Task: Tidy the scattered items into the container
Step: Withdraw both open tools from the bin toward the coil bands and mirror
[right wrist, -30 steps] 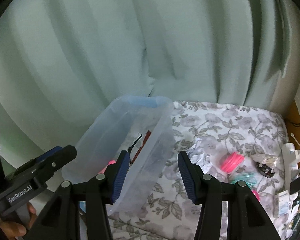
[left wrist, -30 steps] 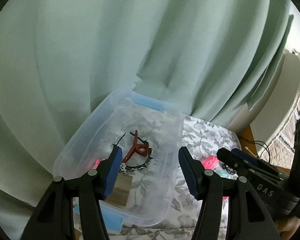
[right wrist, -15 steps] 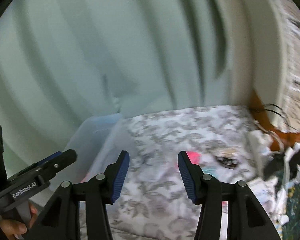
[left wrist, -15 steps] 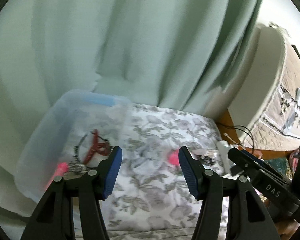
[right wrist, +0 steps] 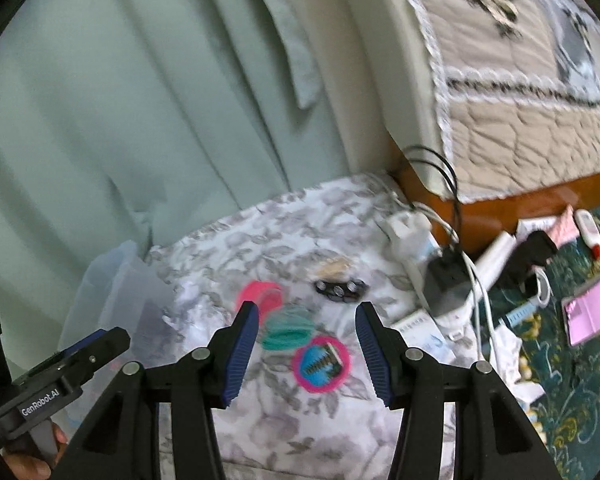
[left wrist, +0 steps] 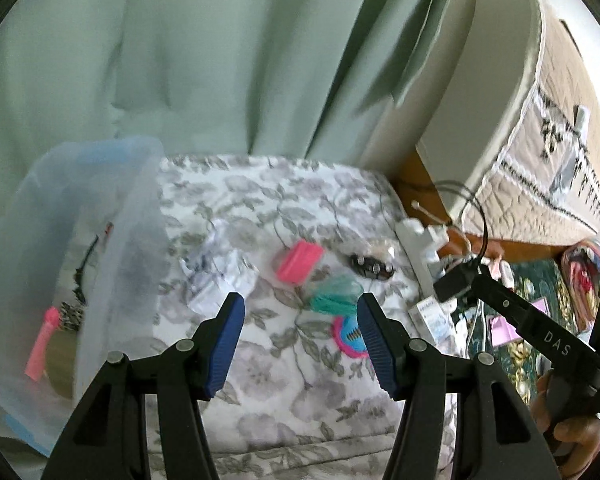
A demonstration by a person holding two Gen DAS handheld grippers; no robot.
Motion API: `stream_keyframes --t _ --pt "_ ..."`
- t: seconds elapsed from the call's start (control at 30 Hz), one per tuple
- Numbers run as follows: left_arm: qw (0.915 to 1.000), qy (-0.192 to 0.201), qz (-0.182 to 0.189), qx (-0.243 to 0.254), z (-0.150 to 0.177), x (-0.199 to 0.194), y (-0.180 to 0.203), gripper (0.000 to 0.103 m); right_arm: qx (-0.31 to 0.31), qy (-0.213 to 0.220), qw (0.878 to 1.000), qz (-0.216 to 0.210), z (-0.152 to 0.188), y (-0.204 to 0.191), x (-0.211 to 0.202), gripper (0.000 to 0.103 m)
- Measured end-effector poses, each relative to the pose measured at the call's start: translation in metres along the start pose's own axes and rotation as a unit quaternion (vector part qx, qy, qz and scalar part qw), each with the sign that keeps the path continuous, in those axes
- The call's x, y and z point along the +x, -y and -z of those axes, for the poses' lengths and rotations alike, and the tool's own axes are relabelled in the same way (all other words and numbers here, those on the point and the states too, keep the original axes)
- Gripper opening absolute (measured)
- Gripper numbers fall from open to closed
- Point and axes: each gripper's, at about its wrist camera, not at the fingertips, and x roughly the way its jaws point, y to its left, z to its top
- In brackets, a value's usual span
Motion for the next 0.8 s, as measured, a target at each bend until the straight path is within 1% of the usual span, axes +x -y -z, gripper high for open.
stream_keyframes --t 0.3,0.5,0.6,0.73,0.8 --pt "0.9987 -0.051 0.006 -0.003 0.011 0.040 -0.004 0.060 -0.001 -0.061 0.998 0.011 0.025 0.009 0.038 0.054" --pt "0.9975 -0.070 0.010 -0.005 0.015 0.063 -0.011 0.060 -0.004 -0.102 0.995 0.020 0.039 0.012 0.066 0.054" --pt "0.9972 -0.074 0.015 -0.001 0.017 0.073 -0.014 0.060 -0.007 -0.122 0.992 0.026 0.045 0.012 0.081 0.054" --pt "0.9974 -0.065 0.027 0.016 0.016 0.083 -0.014 0.060 -0.011 -0.149 0.988 0.032 0.056 0.012 0.100 0.054" --pt "0.9974 -0.060 0.033 0.023 0.013 0.088 -0.014 0.060 -0.013 -0.160 0.986 0.033 0.062 0.012 0.110 0.057"
